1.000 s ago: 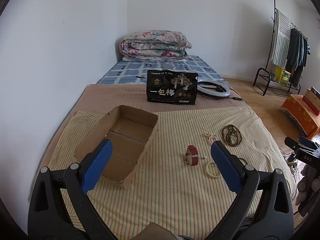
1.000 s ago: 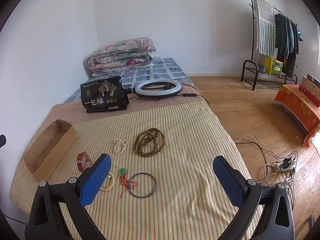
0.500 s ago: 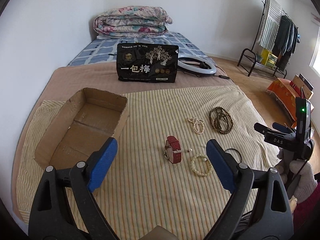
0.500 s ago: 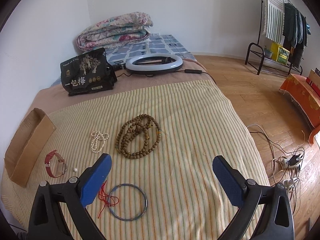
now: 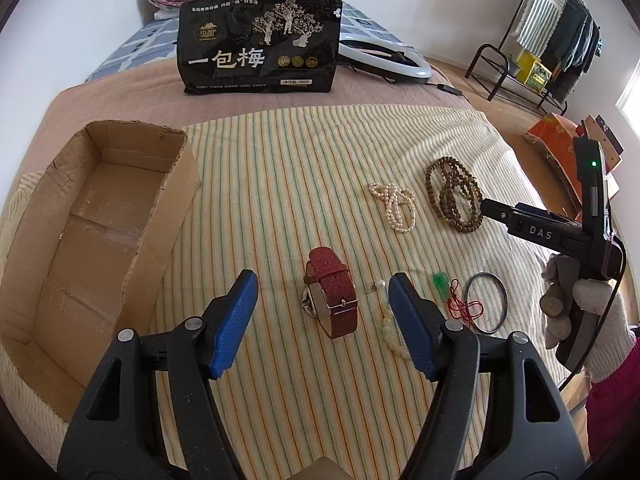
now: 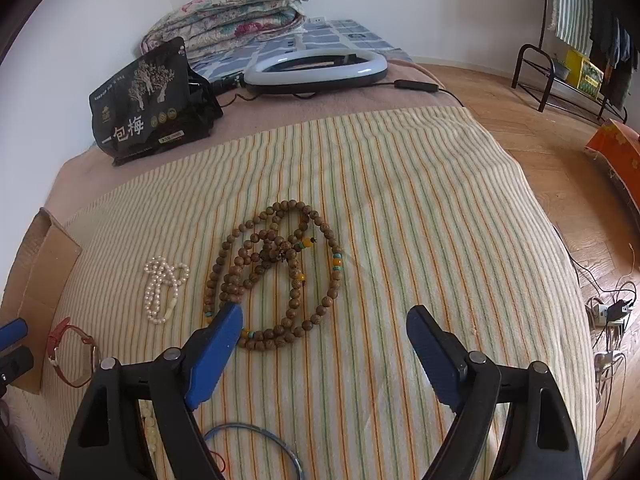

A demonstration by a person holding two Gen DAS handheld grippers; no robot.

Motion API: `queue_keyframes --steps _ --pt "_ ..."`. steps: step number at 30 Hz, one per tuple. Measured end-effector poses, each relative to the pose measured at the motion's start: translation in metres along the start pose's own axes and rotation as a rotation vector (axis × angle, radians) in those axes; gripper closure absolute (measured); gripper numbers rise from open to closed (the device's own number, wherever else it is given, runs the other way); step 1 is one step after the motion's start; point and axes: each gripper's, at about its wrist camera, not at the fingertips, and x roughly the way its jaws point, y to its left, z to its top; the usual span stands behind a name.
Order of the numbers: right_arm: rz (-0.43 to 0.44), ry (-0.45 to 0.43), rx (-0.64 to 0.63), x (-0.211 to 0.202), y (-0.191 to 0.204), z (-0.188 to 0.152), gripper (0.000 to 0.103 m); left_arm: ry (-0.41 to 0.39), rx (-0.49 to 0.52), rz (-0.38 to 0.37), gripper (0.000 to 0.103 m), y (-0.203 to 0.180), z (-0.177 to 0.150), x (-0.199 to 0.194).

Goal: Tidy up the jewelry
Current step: 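Grasp the red-strapped watch with the left gripper while the right gripper grasps the brown bead necklace, then lift the brown bead necklace with the right gripper and carry it over the cardboard box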

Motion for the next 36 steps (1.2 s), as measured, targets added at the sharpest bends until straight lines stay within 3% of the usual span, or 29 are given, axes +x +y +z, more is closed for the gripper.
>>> queue_keyframes --steps 9,16,26,28,32,36 --pt "-0.041 0.059 0.044 0.031 -0.006 0.010 0.022 0.050 -0.005 0.004 0.038 0.002 0.003 0.028" --pt "-0.073 0.065 0.017 0.036 0.003 0.014 0.027 0.070 0.000 0.005 0.051 0.001 0.001 0.040" --pt "-0.057 0.054 0.017 0.035 0.007 0.017 0.065 0.091 -0.029 -0.010 0.073 0.009 -0.001 0.049" --pt "-0.048 0.053 0.013 0.034 0.006 0.017 0.070 0.090 -0.031 -0.010 0.081 0.009 -0.001 0.050" --pt "-0.031 0.054 0.005 0.033 0.005 0.017 0.090 0.081 -0.022 -0.003 0.083 0.007 -0.002 0.049" --pt "0.001 0.052 0.020 0.029 0.003 0.018 0.097 0.074 -0.008 0.006 0.084 0.004 -0.002 0.047"
